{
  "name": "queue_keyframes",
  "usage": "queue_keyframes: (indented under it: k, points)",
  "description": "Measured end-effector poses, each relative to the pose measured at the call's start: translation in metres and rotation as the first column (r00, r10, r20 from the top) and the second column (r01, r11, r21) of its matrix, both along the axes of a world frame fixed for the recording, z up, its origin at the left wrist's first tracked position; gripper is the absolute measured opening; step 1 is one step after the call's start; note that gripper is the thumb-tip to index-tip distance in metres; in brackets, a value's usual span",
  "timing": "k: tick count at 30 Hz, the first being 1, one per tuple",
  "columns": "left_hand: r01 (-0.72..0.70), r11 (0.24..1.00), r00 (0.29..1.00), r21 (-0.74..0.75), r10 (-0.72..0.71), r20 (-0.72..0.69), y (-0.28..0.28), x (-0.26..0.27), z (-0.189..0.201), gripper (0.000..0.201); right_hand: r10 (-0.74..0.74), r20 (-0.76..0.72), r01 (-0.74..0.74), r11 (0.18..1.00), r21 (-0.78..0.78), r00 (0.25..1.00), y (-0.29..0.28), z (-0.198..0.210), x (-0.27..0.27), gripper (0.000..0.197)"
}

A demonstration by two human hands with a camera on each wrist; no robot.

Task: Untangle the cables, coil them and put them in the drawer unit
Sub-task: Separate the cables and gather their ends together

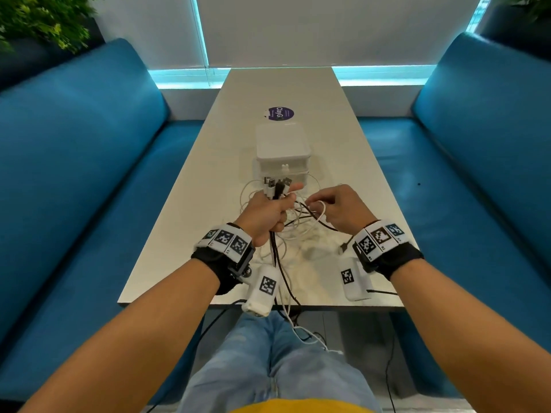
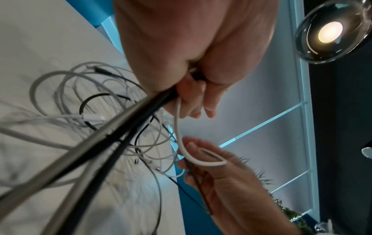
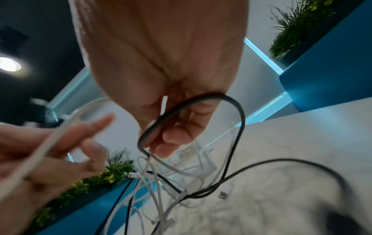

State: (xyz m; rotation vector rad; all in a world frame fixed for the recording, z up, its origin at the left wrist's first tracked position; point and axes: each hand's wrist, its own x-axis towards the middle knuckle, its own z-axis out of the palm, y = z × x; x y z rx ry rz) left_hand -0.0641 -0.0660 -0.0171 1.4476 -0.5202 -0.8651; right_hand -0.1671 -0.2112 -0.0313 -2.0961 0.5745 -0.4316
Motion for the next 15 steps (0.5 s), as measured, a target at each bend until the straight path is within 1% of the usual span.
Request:
queue_keyframes:
  k: [2,3,4,6,8,10,11,12,14,15]
  points:
    - [-0.002,0.999,0.996,0.053,-0.002,0.084,-0.010,-0.002,-0.005,0.017,0.056,0.065,-0.056,0.998,-0.010,0.996,0.001,0.004,-0.001,0.013]
    - [-0.010,0.997,0.992,0.072,0.001,0.128,-0.015,-0.003,-0.007,0.010,0.063,0.092,-0.063,0.998,-0.001,0.994,0.002,0.005,-0.002,0.014]
    - [-0.023,0.996,0.986,0.087,0.008,0.164,-0.018,-0.005,-0.007,0.006,0.056,0.111,-0.058,0.998,0.011,0.992,0.003,0.007,-0.002,0.014]
    - [-0.060,0.992,0.970,0.111,0.032,0.240,-0.022,-0.004,-0.012,0.018,0.023,0.141,-0.028,0.999,0.030,0.990,0.002,0.009,-0.004,0.013]
    - [-0.084,0.984,0.933,0.154,0.024,0.360,-0.023,-0.002,-0.019,0.020,-0.018,0.219,0.001,0.997,0.078,0.976,0.003,0.013,-0.007,0.013]
    - [-0.116,0.959,0.893,0.259,-0.013,0.451,-0.022,-0.002,-0.026,0.021,-0.045,0.319,-0.001,0.990,0.144,0.947,0.006,0.021,-0.007,0.016]
    - [-0.143,0.943,0.886,0.302,-0.014,0.463,-0.022,-0.003,-0.029,0.020,-0.042,0.360,-0.012,0.989,0.146,0.932,0.010,0.026,-0.007,0.017]
    - [-0.162,0.940,0.888,0.301,0.006,0.459,-0.022,-0.004,-0.031,0.018,-0.031,0.393,-0.021,0.992,0.127,0.919,0.014,0.031,-0.006,0.017]
    - [-0.182,0.952,0.906,0.246,0.065,0.417,-0.025,-0.004,-0.030,0.015,-0.020,0.454,-0.032,0.994,0.105,0.891,0.023,0.036,-0.006,0.016]
    - [-0.183,0.960,0.912,0.214,0.085,0.400,-0.026,-0.004,-0.027,0.014,-0.024,0.450,-0.025,0.994,0.103,0.893,0.025,0.035,-0.006,0.020]
